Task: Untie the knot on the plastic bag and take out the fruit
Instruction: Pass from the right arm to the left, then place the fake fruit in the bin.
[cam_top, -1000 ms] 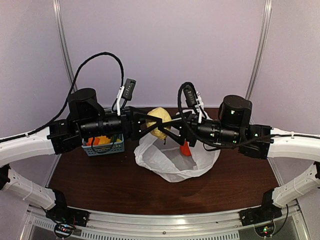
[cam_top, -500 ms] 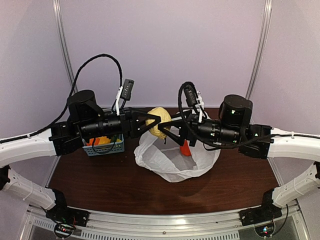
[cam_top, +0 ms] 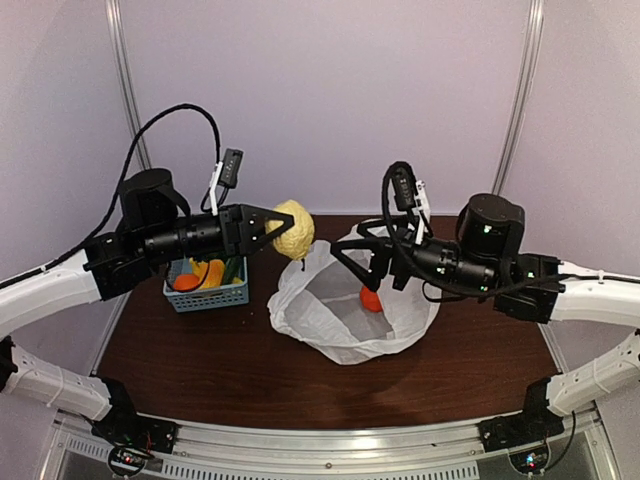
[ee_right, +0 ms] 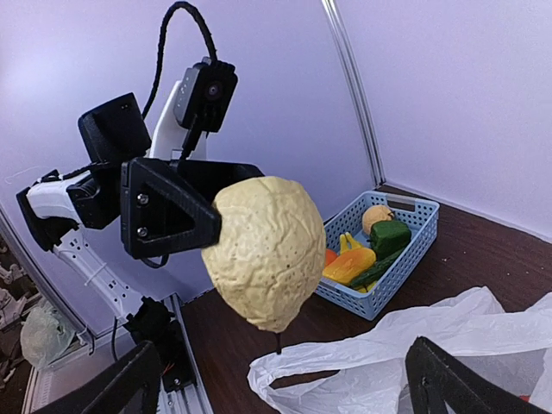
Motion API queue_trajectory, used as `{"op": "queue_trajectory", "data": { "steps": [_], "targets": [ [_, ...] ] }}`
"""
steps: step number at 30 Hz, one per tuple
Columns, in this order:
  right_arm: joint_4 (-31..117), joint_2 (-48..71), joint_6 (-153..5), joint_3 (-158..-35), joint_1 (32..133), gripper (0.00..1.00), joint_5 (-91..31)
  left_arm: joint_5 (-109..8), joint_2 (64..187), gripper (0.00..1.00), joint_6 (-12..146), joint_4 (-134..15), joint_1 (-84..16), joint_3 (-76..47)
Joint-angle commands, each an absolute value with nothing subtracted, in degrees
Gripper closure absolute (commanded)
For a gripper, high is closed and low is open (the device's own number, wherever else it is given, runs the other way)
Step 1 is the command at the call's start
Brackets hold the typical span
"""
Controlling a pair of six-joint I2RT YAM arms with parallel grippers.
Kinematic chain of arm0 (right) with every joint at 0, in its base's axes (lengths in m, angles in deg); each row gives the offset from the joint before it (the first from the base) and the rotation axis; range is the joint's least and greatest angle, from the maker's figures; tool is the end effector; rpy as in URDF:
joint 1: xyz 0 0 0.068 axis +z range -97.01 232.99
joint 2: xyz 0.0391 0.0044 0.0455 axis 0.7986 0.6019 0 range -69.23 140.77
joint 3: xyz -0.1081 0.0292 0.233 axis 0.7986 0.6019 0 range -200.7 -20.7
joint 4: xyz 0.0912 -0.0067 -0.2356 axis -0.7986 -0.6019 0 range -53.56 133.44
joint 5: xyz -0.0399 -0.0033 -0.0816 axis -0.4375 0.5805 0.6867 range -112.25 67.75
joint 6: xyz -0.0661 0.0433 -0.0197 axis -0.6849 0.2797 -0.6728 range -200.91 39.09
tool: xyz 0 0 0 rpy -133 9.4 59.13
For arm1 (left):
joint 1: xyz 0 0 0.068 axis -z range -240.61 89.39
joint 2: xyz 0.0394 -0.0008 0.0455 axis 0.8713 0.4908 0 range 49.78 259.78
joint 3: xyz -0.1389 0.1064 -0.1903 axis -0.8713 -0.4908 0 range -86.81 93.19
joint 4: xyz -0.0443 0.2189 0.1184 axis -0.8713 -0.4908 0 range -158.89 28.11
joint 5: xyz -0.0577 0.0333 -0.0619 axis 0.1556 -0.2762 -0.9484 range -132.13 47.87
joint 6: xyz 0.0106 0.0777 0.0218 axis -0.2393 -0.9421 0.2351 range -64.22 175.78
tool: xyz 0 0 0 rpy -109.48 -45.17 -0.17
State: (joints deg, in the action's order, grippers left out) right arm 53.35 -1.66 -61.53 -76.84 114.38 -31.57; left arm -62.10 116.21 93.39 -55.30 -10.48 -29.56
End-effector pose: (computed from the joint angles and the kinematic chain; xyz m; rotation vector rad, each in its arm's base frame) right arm 0.1390 0.2789 0.3521 -0.7495 1.5685 1.2011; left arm 0.1757 -0.2479 0.3572 0.4967 1.7542 -1.4191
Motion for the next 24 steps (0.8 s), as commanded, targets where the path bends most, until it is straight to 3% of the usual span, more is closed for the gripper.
{"op": "queue_trajectory", "data": {
  "steps": [1, 11, 24],
  "targets": [
    [51.9, -5.6, -62.4, -75.0, 114.5, 0.01, -25.0, -61.4, 112.8, 0.68, 90.0, -65.2, -19.1, -27.6],
    [51.1, -7.7, -62.4, -73.1, 114.4, 0.01, -22.5, -58.5, 112.7, 0.68, 86.5, -71.4, -39.8, -34.6],
    [50.0, -8.9, -62.2, -72.0, 114.4, 0.01, -20.1, -51.5, 126.5, 0.71, 84.6, -62.4, -42.0, -36.6]
  ]
}}
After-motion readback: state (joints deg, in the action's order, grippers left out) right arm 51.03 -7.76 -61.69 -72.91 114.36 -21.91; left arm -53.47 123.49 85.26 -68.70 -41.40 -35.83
